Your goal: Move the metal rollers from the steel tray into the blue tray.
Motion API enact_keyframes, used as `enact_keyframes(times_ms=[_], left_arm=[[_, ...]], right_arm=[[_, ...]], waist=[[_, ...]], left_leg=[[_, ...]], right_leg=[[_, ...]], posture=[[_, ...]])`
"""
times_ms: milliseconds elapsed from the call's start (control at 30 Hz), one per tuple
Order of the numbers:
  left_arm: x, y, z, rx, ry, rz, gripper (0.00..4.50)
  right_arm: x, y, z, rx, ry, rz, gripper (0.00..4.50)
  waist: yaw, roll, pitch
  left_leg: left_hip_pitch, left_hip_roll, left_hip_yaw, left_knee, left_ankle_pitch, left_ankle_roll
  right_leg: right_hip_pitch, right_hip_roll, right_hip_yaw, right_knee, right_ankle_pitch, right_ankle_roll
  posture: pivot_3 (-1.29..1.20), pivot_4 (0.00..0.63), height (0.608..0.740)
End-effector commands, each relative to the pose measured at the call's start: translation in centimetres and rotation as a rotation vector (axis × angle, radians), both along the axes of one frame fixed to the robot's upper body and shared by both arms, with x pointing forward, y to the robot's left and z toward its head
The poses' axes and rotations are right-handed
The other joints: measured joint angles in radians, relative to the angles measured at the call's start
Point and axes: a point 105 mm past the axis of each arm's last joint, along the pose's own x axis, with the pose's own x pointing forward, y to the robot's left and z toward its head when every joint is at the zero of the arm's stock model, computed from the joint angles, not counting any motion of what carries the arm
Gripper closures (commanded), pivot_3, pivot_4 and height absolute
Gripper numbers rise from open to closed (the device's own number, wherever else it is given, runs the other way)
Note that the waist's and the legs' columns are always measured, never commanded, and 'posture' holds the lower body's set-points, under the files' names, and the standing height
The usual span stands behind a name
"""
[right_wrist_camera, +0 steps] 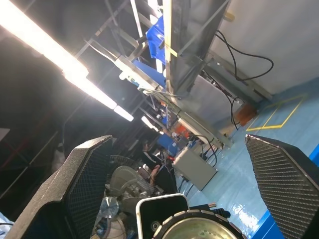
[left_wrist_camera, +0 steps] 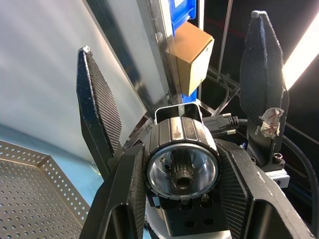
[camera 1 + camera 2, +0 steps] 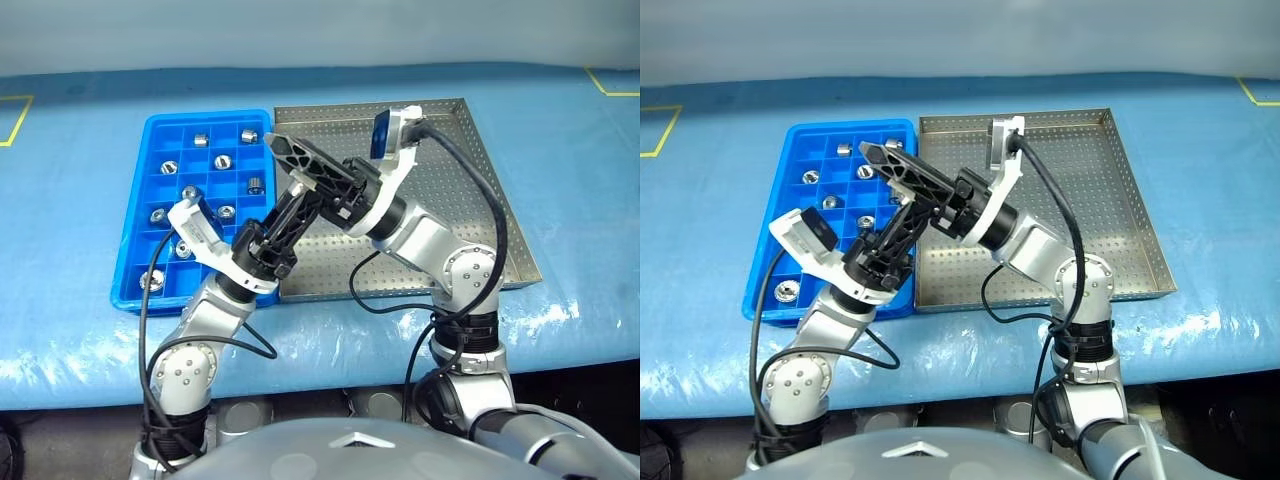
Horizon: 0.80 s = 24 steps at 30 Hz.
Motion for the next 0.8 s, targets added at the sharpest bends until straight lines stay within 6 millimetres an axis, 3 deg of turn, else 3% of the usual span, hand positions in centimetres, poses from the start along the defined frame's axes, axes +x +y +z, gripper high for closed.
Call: enact_keyframes(times_ms=[33,300,433,567,667,800], left_arm=[[-0.6,0.7,1.0,-0.043,-0.029,0.019,2.81],[-0.9,3.1,0.9,-0.185,0.047,0.128,2.81],[-0.8,4.4,0.6,-0.154,0.069,0.245,2.81],[0.8,5.4,-1.7,0.256,0.095,0.437,2.81],[2.1,6.5,-3.5,0.495,0.115,0.543,2.81],[2.9,7.0,-5.9,0.748,0.123,0.576,2.81]], right_arm=[[-0.4,-0.3,1.4,0.051,-0.046,-0.014,0.0],[4.5,-3.5,2.4,0.139,0.076,-0.295,0.0],[5.0,-3.9,2.7,0.075,0.023,-0.36,0.0],[3.7,-2.3,1.6,-0.129,-0.092,-0.361,0.0],[2.7,-1.0,-1.6,-0.44,-0.241,-0.373,0.0],[1.8,-1.1,-4.1,-0.59,-0.307,-0.376,0.0]], waist=[[0.0,0.0,0.0],[0.004,0.0,0.0],[0.003,0.0,0.0],[0.004,0.001,0.0],[0.006,0.001,0.0],[0.013,0.001,0.0]], left_leg=[[0.0,0.0,0.0,0.0,0.0,0.0],[-0.001,0.0,0.0,0.001,0.0,0.0],[-0.002,0.0,0.0,0.001,0.0,0.0],[-0.002,0.0,-0.001,0.0,0.0,0.0],[-0.001,0.0,-0.001,-0.001,0.001,-0.001],[-0.001,0.0,-0.001,-0.001,0.001,-0.002]], right_leg=[[0.0,0.0,0.0,0.0,0.0,0.0],[0.0,0.0,0.0,0.0,0.0,0.001],[-0.001,0.0,0.0,-0.001,0.0,0.0],[-0.002,0.0,0.0,-0.001,0.002,-0.003],[-0.002,0.0,0.0,-0.001,0.002,-0.003],[-0.002,0.0,0.0,-0.001,0.0,0.0]], posture=[[0.05,0.15,0.74],[0.06,0.15,0.74],[0.06,0.15,0.74],[0.07,0.15,0.74],[0.07,0.15,0.74],[0.05,0.15,0.74]])
